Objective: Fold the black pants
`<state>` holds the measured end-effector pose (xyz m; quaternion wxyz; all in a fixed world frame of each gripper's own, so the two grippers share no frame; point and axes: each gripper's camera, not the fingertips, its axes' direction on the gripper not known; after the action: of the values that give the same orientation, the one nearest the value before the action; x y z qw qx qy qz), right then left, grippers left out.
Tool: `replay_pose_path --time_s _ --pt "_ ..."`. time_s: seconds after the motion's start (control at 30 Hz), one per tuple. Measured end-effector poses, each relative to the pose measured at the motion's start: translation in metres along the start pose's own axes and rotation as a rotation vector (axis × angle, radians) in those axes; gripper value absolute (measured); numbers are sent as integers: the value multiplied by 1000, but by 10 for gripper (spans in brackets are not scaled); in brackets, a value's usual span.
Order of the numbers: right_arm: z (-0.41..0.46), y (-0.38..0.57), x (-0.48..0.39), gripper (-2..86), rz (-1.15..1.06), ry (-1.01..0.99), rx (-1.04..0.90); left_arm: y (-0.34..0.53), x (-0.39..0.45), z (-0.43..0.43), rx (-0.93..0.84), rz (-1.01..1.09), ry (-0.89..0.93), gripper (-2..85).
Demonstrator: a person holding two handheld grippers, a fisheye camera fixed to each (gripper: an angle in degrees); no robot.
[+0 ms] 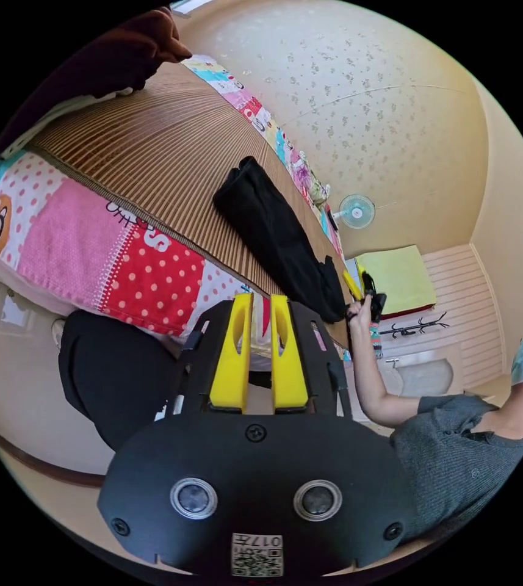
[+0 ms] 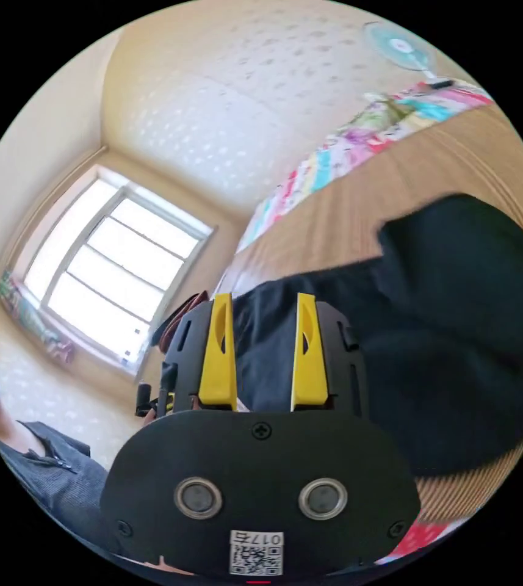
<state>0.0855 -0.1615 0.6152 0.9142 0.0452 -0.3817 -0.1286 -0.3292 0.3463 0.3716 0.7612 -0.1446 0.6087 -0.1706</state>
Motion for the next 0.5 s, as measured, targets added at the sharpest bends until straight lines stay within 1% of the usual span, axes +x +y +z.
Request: replay_pose_path --time_s 0.03,0.07,0.1,0.13,0.2,0.23,0.27,0.3,0.37,0.43,0.47,0.5 --pt "33 -35 -8 118 -32 88 -85 -2 5 0 -13 4 13 72" --pt "51 -51 -10 116 -41 137 -134 -2 8 0 -20 11 16 78" --pt "86 -76 -11 121 -54 226 -242 -3 16 1 -41 38 6 85" --pt "125 -93 -6 122 -47 323 -401 -3 26 2 -65 78 -34 91" --pt "171 -101 -2 114 -53 459 -628 -2 43 3 -96 160 -111 108" --pt "173 -105 -18 101 -102 483 -598 0 53 4 -117 209 -158 127" --pt "174 -108 -25 87 -104 493 -614 0 57 5 -127 230 -178 137" --pt "174 -114 -40 60 -105 508 -675 1 62 6 -143 256 -203 158" --pt "156 -114 -80 33 -190 509 -660 0 65 4 -141 262 -186 175" --pt "114 -87 -140 20 -287 449 -595 -4 64 -1 -105 236 -69 182" --pt "101 -76 -155 19 -317 422 -574 -5 63 -3 -92 224 -33 183" --pt "76 -49 -184 16 -368 369 -530 -8 63 -5 -64 206 36 184"
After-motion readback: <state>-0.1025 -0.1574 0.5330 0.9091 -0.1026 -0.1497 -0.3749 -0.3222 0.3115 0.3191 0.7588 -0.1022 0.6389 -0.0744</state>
